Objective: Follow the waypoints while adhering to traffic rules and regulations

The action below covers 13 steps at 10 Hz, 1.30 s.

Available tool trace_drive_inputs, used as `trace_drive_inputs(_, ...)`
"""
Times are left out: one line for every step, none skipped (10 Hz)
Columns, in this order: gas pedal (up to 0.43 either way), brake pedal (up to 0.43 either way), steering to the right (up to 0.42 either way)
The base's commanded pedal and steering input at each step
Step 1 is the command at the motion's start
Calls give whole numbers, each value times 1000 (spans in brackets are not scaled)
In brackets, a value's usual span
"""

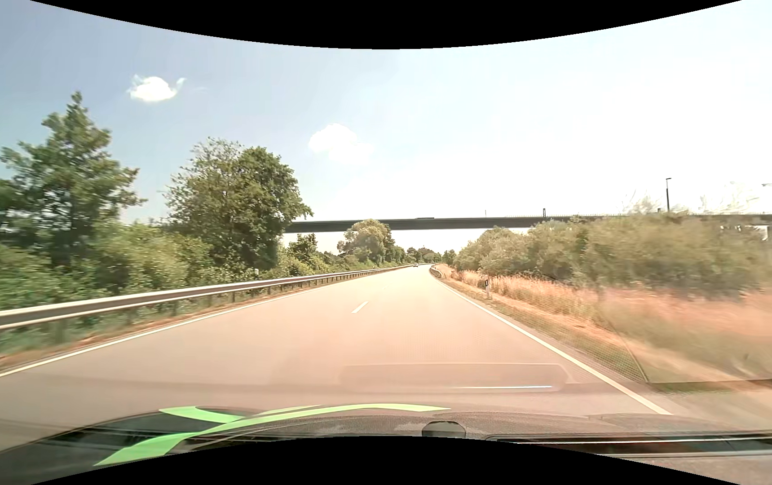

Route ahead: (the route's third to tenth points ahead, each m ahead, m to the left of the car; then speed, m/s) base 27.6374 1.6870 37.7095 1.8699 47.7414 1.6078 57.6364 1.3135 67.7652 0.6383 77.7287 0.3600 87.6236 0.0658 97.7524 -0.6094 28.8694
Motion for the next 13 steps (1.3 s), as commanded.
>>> trace_drive_inputs(280,0,3)
trace_drive_inputs(280,0,2)
trace_drive_inputs(280,0,2)
trace_drive_inputs(287,0,2)
trace_drive_inputs(311,0,2)
trace_drive_inputs(319,0,2)
trace_drive_inputs(331,0,2)
trace_drive_inputs(339,0,2)
trace_drive_inputs(339,0,2)
trace_drive_inputs(339,0,2)
trace_drive_inputs(287,0,2)
trace_drive_inputs(268,0,2)
trace_drive_inputs(260,0,2)
